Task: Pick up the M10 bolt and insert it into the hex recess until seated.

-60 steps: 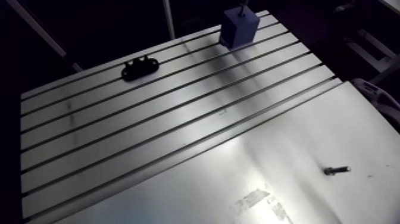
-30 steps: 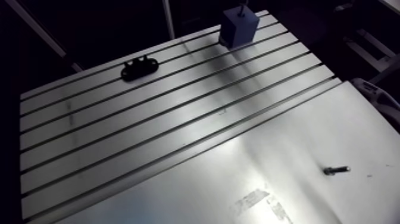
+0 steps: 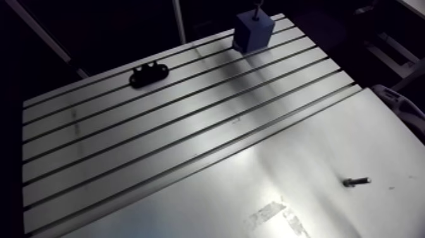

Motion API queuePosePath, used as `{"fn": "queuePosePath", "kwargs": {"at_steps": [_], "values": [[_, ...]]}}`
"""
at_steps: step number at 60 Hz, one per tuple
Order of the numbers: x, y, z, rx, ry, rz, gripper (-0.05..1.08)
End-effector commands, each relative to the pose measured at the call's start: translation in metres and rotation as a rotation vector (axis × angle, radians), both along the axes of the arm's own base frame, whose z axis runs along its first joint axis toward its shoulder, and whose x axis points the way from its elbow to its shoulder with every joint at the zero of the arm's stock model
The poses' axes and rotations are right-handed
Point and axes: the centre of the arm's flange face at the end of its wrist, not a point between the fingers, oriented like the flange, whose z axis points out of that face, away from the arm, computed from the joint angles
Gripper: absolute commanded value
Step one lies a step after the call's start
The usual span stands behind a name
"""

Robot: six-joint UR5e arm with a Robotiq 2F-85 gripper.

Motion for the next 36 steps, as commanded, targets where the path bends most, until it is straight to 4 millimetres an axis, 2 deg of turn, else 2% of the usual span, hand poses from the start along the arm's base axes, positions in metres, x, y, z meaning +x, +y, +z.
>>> {"fn": "queuePosePath", "kwargs": {"at_steps": [1, 36], "values": [[0.0000, -0.0008, 0.0006, -0.003, 0.001, 0.000, 1.02], [0.0010, -0.0011, -0.0015, -0.004, -0.004, 0.002, 1.02]]}}
